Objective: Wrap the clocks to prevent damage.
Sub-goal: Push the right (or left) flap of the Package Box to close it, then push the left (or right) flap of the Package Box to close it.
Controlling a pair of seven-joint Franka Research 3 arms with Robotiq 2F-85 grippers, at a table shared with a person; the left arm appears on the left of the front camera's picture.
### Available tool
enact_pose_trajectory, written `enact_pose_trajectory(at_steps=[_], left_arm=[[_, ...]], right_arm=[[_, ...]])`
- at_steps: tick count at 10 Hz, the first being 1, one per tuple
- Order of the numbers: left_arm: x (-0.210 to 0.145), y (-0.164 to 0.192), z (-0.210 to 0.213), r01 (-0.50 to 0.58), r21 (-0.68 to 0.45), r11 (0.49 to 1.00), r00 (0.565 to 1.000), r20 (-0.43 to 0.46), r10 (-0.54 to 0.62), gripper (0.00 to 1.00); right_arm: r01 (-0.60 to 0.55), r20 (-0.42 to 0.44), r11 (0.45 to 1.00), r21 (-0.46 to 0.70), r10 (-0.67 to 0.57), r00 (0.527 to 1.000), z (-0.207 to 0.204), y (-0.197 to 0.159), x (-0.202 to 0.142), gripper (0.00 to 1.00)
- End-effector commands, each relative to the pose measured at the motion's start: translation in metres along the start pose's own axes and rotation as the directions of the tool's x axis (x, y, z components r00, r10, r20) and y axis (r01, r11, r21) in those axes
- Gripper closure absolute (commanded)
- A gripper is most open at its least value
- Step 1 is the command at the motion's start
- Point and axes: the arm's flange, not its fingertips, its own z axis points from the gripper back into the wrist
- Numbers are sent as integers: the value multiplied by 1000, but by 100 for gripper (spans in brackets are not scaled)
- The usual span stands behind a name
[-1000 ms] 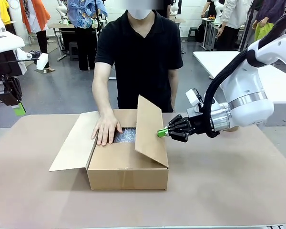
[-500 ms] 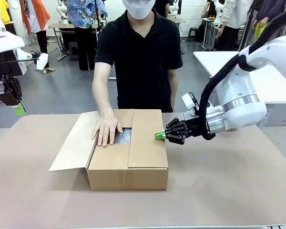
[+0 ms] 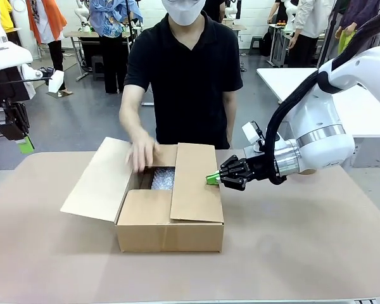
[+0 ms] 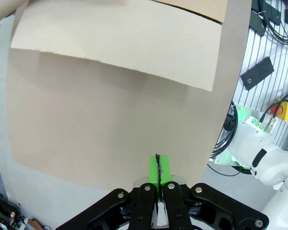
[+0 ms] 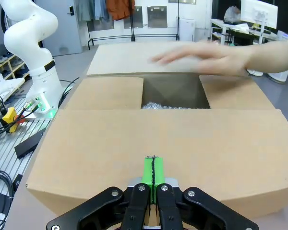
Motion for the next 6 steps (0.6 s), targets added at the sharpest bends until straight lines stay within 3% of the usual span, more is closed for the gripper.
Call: enact_pose_trajectory(at_steps=[1, 6], left_arm=[[0, 0, 2, -16, 10, 1000, 1000, 2, 16, 100], [0, 0, 2, -16, 10, 1000, 1000, 2, 16, 100]], right_arm=[[5, -6, 1000, -1, -5, 1000, -2, 1, -3, 99], [5, -6, 1000, -1, -5, 1000, -2, 1, -3, 99]])
